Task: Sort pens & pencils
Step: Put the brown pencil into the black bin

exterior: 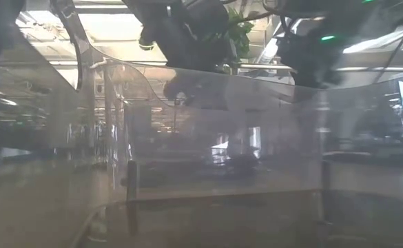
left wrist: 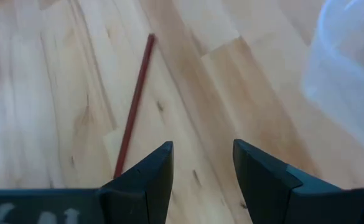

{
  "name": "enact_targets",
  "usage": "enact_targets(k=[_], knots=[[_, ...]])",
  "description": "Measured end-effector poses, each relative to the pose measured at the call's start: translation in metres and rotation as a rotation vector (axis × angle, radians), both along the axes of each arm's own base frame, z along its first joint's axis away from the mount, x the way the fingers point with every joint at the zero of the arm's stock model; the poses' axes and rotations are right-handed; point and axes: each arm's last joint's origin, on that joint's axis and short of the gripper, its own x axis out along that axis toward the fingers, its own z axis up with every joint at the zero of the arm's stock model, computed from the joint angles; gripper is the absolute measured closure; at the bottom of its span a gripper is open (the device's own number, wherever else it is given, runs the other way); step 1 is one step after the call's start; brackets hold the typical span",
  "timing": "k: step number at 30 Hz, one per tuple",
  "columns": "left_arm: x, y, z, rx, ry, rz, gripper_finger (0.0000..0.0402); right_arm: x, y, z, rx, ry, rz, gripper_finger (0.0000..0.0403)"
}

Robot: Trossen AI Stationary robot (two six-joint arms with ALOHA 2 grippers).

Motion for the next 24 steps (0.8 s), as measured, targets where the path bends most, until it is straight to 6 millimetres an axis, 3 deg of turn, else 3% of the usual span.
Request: enact_targets(k=[14, 24], knots=[[-0.003, 0.038, 0.003, -0.050, -0.014, 0.034, 0.0244, -0.003, -0.003, -0.001, -0.013, 0.022, -0.036, 0.0356], [0.002, 0.055, -0.016, -0.061, 0.017, 0.023, 0.0244, -0.008, -0.014, -0.012, -0.015, 0.052, -0.084, 0.0356]])
